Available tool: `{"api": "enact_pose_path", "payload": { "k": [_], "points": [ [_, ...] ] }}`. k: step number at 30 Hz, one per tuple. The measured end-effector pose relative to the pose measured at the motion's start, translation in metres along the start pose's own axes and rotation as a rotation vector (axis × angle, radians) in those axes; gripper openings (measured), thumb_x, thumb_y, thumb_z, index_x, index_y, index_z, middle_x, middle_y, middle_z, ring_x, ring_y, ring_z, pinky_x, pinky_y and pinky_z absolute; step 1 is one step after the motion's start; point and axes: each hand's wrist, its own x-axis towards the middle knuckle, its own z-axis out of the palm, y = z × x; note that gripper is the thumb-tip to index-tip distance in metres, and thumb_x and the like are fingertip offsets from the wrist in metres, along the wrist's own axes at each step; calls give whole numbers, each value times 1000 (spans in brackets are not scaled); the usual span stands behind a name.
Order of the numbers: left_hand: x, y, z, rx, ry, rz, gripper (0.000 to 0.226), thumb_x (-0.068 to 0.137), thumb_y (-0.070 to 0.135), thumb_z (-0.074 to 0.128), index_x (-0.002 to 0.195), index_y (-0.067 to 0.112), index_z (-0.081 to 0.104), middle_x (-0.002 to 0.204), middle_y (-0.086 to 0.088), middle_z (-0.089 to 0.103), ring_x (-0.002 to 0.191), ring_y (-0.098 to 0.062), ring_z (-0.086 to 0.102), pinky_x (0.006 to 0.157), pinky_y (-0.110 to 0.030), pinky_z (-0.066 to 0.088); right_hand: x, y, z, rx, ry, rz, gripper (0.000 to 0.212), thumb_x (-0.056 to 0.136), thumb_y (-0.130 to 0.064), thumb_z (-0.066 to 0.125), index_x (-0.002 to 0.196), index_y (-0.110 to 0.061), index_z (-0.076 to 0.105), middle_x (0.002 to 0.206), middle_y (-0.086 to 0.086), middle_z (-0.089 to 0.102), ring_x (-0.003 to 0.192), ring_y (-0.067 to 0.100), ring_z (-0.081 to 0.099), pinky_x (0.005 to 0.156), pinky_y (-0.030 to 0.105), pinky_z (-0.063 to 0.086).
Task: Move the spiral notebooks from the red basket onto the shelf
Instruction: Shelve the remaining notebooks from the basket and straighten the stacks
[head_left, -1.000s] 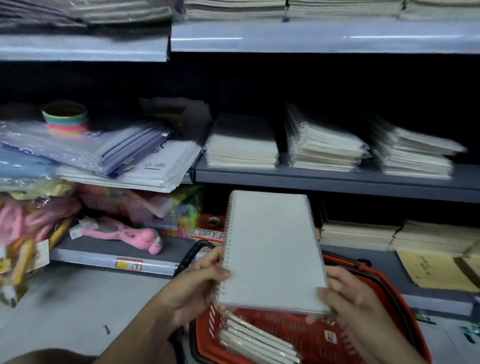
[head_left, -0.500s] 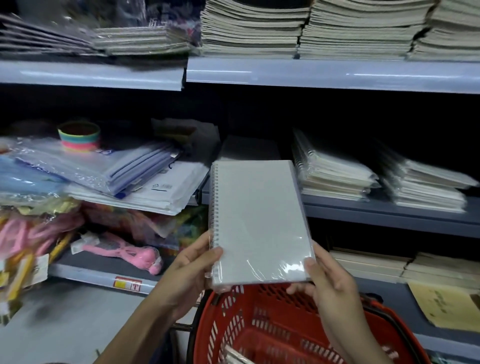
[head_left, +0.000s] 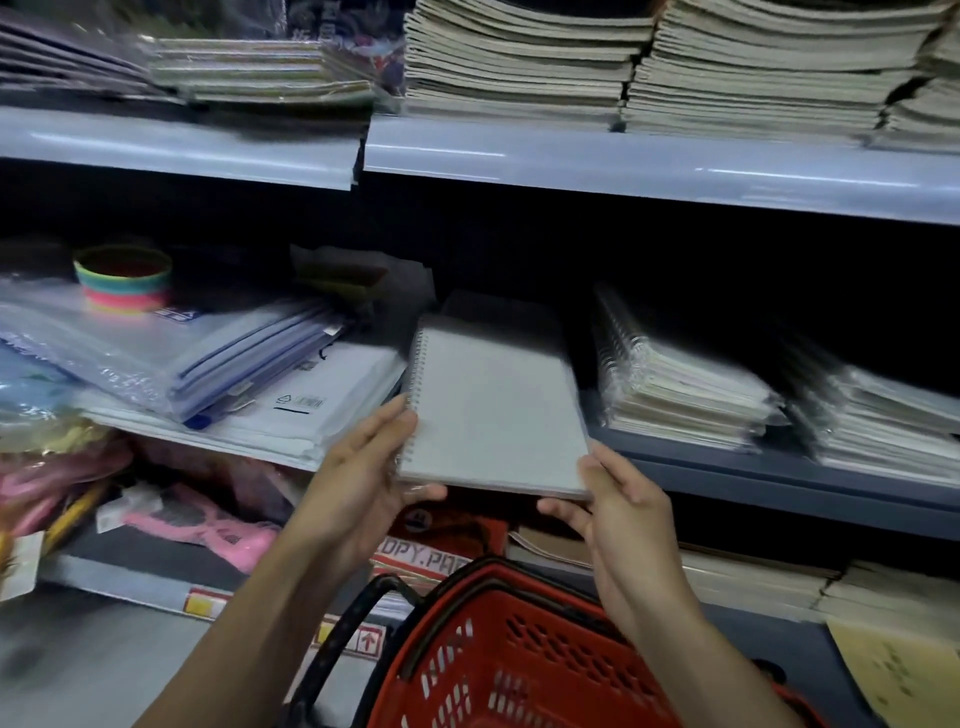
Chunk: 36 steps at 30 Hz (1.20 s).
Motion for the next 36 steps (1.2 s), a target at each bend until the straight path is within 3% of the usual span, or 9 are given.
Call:
{"api": "enact_pose_path", "payload": {
  "k": [3,7,10,15,20,22,25,30,36],
  "points": [
    [7,-1,-3,-122,56,85,46,92,13,57,137,16,53,122,-9,70,88,-20,71,59,-28,59,9,-6,2,99,-7,26,44,95,-11,64,137,-11,50,117,13,70,68,16,74,96,49,54],
    [-2,-9,-6,-162,155,164,51,81,2,63,129,15,58,114,-20,61,100,-30,66,70,-25,60,2,3,-7,180,-5,10,48,85,5,67,127,-10,50,112,15,71,79,23,74,85,37,57],
    [0,-10,-6,22,241,260,42,80,-2,69,119,11,65,115,-23,65,92,-34,71,70,-24,60,3,11,-11,90,67,-75,30,83,5,69,109,-5,60,97,19,75,78,26,75,72,24,60],
    [21,-5,-1,195,326,320,37,83,-1,73,118,5,66,89,-21,66,78,-33,72,64,-24,60,18,12,3,19,166,-170,15,86,-4,71,101,-6,69,79,14,75,65,24,72,60,27,60],
    [61,-3,3,397,379,356,38,83,17,79,119,18,69,72,-9,63,57,-11,59,51,-25,54,49,12,21,-21,268,-205,11,93,-14,67,102,-12,73,64,9,66,48,18,58,42,26,48],
    [76,-4,3,405,396,366,39,82,23,81,119,21,70,68,-5,58,49,-6,50,56,-27,49,62,13,26,-30,298,-219,11,93,-14,67,102,-12,74,61,7,63,45,16,56,38,24,43],
    [95,-5,3,408,403,346,38,80,30,82,116,28,72,66,1,56,49,-1,47,82,-48,52,80,12,33,-39,357,-216,10,92,-15,69,100,-15,75,56,3,62,41,13,54,36,24,37],
    [113,-4,2,396,418,359,43,82,28,81,123,25,69,74,-11,49,43,2,46,63,-23,41,100,10,41,-51,401,-195,10,91,-17,70,99,-18,75,58,4,62,41,14,53,37,20,37],
    [106,-13,3,439,432,445,41,89,27,74,129,26,64,60,-6,52,46,0,53,68,-30,44,91,10,31,-83,315,-201,12,92,-21,68,103,-26,72,61,5,65,44,16,55,38,23,38]
  ]
}}
